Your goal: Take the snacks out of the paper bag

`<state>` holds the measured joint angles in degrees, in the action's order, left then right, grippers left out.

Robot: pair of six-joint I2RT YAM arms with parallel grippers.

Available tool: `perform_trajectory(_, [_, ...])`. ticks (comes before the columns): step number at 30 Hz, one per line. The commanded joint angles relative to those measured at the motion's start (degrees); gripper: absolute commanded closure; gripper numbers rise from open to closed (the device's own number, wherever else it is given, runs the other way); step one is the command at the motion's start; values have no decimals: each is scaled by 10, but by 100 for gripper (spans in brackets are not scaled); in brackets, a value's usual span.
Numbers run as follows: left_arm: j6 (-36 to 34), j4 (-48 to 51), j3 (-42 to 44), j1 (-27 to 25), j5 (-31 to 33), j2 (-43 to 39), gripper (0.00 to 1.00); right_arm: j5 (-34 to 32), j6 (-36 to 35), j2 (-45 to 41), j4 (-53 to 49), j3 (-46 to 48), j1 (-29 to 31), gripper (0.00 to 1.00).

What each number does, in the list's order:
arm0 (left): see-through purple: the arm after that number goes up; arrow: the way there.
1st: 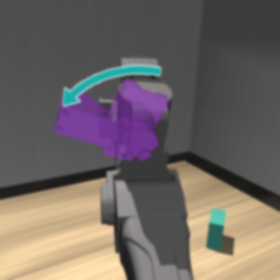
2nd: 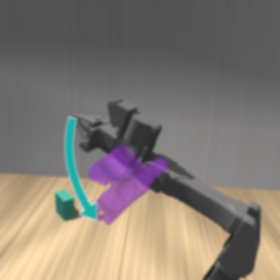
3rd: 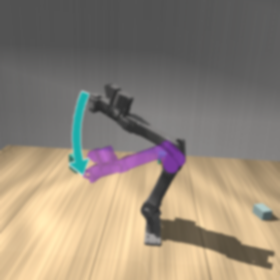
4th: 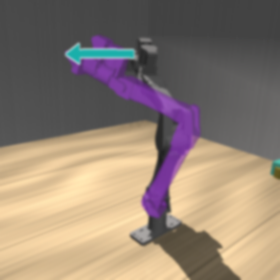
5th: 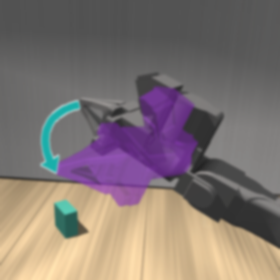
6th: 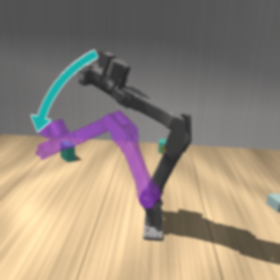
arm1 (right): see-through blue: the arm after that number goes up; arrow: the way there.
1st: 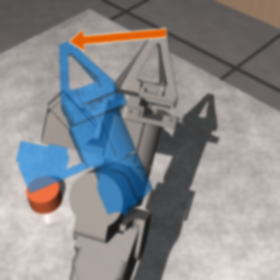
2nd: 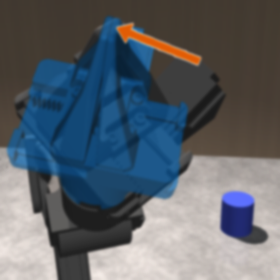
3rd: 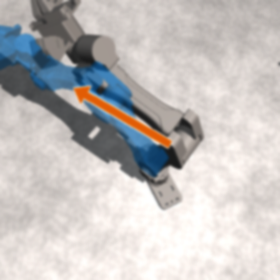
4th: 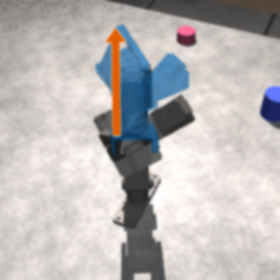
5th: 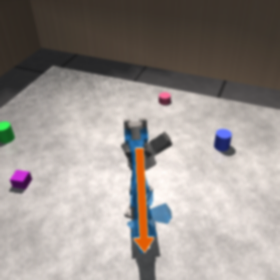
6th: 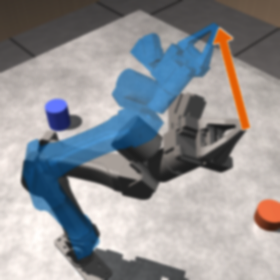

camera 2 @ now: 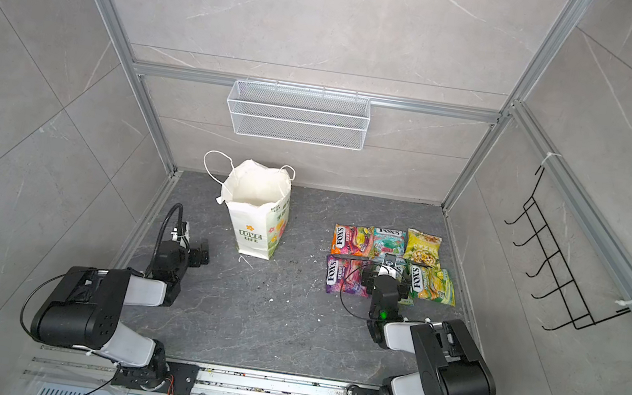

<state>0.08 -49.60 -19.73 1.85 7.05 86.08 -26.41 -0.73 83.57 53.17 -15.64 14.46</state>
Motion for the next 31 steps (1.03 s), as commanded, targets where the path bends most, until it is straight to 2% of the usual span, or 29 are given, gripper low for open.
perform_trajectory(1, [9,15,-11,10,-22,0,0,57,8,1,-45,-47,-27,1])
perform_trajectory(2, [10,16,-12,11,-22,0,0,71,11,7,-57,-55,-35,1])
perform_trajectory(4, [8,14,-10,10,-20,-1,0,75,12,0,-17,-30,-37,1])
perform_trajectory(6, [8,12,-8,11,-18,-2,0,99,3,37,97,13,-39,1])
perform_trajectory(7, [8,14,-10,11,-20,-1,0,87,-4,59,141,12,-39,0])
perform_trajectory(8, [8,13,-9,10,-20,-1,0,87,5,43,78,-3,-40,1])
perform_trajectory(9, [8,15,-9,10,-20,-2,0,103,15,23,-27,-36,-44,1])
perform_trajectory(11, [8,14,-10,11,-20,-1,0,149,16,44,8,-41,-70,1])
perform_trajectory(13, [8,14,-9,10,-20,0,0,155,21,29,-41,-49,-71,1])
perform_trajectory(15, [8,15,-10,10,-20,0,0,149,14,39,-4,-42,-71,1])
perform_trajectory(31, [9,17,-12,11,-23,0,0,152,16,34,-25,-48,-72,1])
